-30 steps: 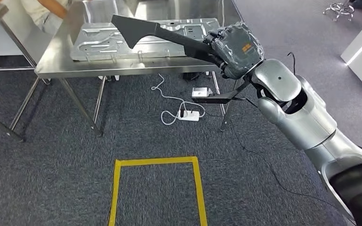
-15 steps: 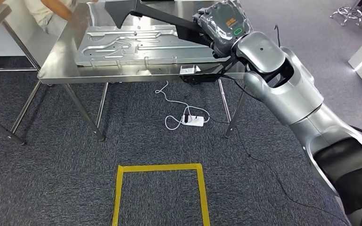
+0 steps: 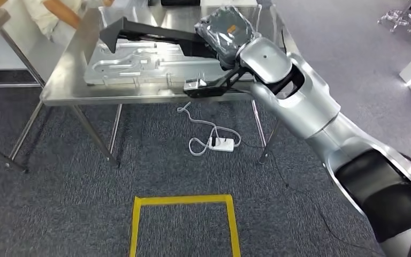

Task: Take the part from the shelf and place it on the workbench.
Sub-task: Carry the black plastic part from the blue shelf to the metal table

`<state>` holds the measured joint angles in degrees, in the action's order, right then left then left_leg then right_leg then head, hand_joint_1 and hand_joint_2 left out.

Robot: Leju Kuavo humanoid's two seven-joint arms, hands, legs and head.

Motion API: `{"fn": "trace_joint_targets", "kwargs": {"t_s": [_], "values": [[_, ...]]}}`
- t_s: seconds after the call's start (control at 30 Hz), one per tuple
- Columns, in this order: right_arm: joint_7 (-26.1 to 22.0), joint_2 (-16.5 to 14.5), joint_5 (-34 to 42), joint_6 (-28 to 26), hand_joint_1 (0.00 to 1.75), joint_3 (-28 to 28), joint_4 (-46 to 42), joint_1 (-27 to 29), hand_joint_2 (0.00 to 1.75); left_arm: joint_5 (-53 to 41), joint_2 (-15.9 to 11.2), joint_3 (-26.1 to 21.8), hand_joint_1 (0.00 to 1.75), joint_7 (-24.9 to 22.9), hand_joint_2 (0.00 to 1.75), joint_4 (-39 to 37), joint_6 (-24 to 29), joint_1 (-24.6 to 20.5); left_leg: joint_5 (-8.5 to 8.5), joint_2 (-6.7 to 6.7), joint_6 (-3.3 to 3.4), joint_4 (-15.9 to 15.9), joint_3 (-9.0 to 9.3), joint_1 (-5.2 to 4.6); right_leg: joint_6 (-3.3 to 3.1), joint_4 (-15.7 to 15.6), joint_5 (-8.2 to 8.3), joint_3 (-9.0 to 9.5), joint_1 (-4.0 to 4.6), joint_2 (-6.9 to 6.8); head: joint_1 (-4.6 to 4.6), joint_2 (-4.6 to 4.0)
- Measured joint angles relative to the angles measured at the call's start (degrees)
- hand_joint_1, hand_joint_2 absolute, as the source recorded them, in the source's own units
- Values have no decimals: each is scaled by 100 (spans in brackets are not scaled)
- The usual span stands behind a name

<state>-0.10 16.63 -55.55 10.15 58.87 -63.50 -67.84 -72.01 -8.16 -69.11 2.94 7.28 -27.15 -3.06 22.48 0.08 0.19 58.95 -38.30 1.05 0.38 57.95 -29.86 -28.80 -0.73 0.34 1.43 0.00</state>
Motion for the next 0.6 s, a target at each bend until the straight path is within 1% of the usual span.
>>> {"fn": "trace_joint_targets", "kwargs": {"t_s": [0.03,0.07,0.1,0.13,0.17,0.2,0.23,0.27,0.3,0.33,0.4,0.43,0.47,0.5,0.53,0.57,0.6], "values": [[3,-27,-2,9,175,17,25,-8,175,2,2,-1,0,-2,175,3,3,8,-8,-11,46,2,27,5,30,20,-8,-4,0,-3,1,0],[13,-62,-7,25,175,28,52,-9,175,4,4,-2,0,-4,175,7,11,18,4,-23,86,-8,55,13,55,112,-3,-37,-3,-8,2,0],[32,-98,-14,49,175,35,83,-14,175,5,6,-4,0,-8,175,15,24,22,26,-31,123,-16,89,18,71,291,-10,-136,-9,-14,4,0],[55,-139,-23,74,175,38,117,-19,175,5,7,-5,0,-12,175,26,39,23,49,-39,155,-23,122,19,81,570,-61,-308,-13,-19,6,0],[75,-181,-34,99,175,43,158,-22,175,8,9,-7,0,-17,175,38,52,22,80,-46,182,-25,149,12,87,929,-161,-536,-11,-23,8,0],[90,-215,-45,116,175,54,205,-20,175,17,11,-9,0,-26,175,49,59,22,116,-54,200,-25,181,3,89,1291,-308,-792,-6,-24,9,0],[94,-252,-55,123,175,73,260,-12,175,31,14,-14,0,-37,175,56,58,24,160,-63,211,-25,227,-12,86,1577,-444,-1025,-1,-23,9,0],[95,-286,-62,127,175,98,317,0,175,48,17,-20,0,-47,175,60,50,31,210,-75,218,-25,288,-32,69,1708,-509,-1188,8,-23,9,0],[96,-324,-68,128,175,121,372,11,175,68,20,-29,0,-57,175,67,37,41,265,-87,224,-25,361,-57,37,1655,-458,-1265,22,-23,10,0],[99,-364,-74,132,175,137,415,17,175,85,22,-38,0,-63,175,76,20,51,322,-97,230,-25,445,-86,-14,1416,-281,-1252,44,-22,10,0],[117,-464,-93,152,175,160,485,7,175,119,32,-60,0,-75,175,98,-26,71,434,-105,232,-31,590,-126,-191,682,327,-1099,133,-11,-4,0],[136,-532,-111,174,175,180,527,-12,175,135,31,-79,0,-85,175,114,-48,77,476,-105,221,-42,636,-133,-262,378,558,-1028,176,-3,-5,0],[159,-621,-135,196,175,202,574,-30,175,149,28,-102,0,-96,175,129,-75,83,505,-101,202,-64,662,-125,-310,186,717,-977,210,2,-11,0],[179,-711,-158,217,175,223,623,-52,175,158,22,-122,0,-107,175,147,-106,85,506,-91,175,-66,685,-119,-328,98,750,-948,237,11,-15,0],[193,-800,-176,240,175,237,665,-73,175,163,4,-136,0,-116,175,164,-132,88,500,-83,146,-82,708,-112,-333,25,747,-891,239,12,-7,0],[199,-886,-191,259,175,245,700,-89,175,164,-8,-142,0,-128,175,177,-155,92,505,-71,122,-62,723,-105,-341,-33,754,-814,230,10,-8,0],[200,-956,-202,285,175,251,735,-119,175,162,-21,-142,0,-140,175,187,-173,97,516,-60,93,36,704,-105,-358,-99,744,-731,216,10,-9,0]]}}
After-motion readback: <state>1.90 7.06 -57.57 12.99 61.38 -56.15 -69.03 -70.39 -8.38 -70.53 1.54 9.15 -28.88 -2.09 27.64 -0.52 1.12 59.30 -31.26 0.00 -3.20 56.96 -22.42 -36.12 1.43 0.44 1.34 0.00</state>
